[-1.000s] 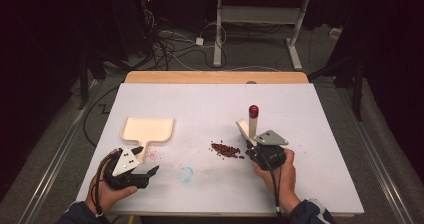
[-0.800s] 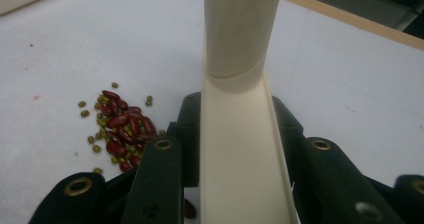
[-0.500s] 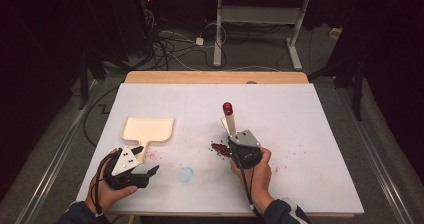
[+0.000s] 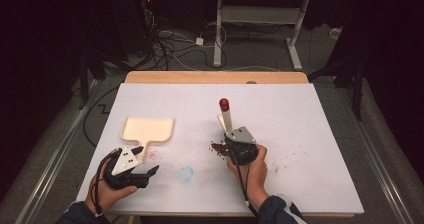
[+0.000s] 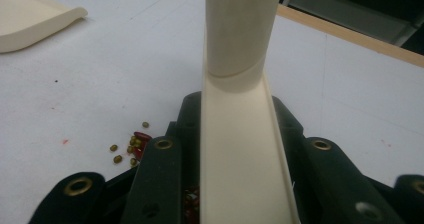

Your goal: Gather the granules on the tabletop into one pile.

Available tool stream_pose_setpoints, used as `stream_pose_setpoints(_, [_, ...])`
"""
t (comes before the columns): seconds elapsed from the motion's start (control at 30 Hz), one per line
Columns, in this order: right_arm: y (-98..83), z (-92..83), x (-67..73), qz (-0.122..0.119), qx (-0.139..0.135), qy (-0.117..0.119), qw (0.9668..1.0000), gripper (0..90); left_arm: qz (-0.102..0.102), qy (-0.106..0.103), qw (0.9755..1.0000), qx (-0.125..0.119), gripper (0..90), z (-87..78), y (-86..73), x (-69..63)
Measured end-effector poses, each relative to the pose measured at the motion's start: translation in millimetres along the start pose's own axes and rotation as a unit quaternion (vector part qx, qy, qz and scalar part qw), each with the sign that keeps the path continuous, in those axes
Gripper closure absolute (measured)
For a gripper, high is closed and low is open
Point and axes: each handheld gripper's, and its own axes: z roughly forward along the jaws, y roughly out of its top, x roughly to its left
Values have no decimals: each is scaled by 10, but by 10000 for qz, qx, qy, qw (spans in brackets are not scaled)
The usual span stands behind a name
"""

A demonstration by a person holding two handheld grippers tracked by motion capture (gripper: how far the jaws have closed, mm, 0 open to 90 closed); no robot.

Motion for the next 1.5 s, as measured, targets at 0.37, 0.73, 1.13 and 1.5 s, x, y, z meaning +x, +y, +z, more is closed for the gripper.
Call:
stream_pose_setpoints(0.37, [94,54,-572,-200,-524,819,9951,676,79,52,10000,30,207,14,-1,29])
stream_pose_setpoints(0.73, [230,511,-600,-1848,-701,1850,9627,675,1,43,9999,159,207,43,-20,42])
stream_pose_setpoints(1.13, [91,453,-450,-2354,-866,3089,9174,674,10,49,9998,192,209,31,-38,31])
stream_pose_setpoints(1.5, [-17,290,-654,-2192,-1081,3032,9210,675,69,26,9998,210,208,45,-17,14])
